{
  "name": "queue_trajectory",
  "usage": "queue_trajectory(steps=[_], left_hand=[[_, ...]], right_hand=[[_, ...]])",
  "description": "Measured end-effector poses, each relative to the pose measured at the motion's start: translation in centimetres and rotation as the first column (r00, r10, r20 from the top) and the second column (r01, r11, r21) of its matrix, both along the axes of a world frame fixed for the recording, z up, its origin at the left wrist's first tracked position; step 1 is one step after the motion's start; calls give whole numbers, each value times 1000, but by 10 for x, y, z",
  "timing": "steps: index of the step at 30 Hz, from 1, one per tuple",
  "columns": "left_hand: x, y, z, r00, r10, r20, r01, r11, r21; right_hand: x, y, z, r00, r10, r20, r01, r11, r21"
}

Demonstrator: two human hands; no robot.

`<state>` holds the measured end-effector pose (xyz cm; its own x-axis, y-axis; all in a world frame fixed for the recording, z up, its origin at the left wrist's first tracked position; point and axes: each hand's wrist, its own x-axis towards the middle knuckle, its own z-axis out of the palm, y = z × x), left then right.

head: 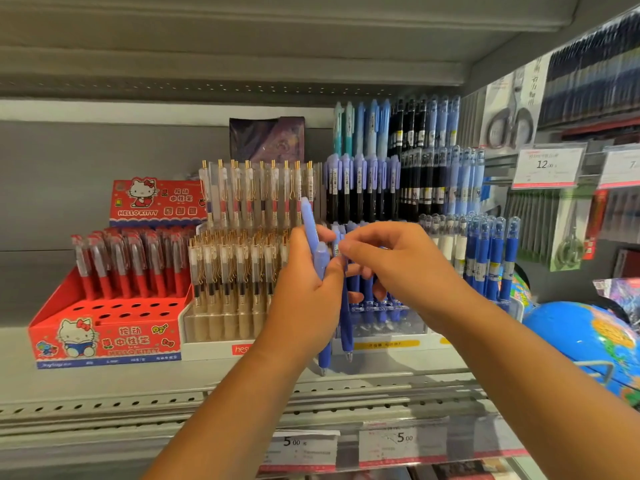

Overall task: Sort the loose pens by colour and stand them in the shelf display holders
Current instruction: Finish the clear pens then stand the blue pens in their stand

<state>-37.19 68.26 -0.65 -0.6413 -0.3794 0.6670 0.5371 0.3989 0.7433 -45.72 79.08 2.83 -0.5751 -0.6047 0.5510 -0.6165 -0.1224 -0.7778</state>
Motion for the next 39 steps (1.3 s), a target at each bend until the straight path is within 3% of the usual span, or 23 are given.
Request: queue_trajectory(steps=[7,11,15,25,39], left_hand=[[0,2,-1,1000,4,1,-4,999,-36],[-1,4,0,997,-71,-8,71,993,98],[-2,4,3,999,-11,-44,18,989,149],[-3,1,3,999,45,-4,-45,989,139],[-4,-1,0,993,116,22,-118,986,120]], right_hand=[[-5,4,0,998,-62,21,63,998,-13],[-13,10,3,990,-35,135,52,991,-124],[-23,17,5,984,-30,176,68,974,-217],[-41,35,12,954,-289,-82,255,923,-287],[-51,38,9,895,-407,-182,379,909,-173]])
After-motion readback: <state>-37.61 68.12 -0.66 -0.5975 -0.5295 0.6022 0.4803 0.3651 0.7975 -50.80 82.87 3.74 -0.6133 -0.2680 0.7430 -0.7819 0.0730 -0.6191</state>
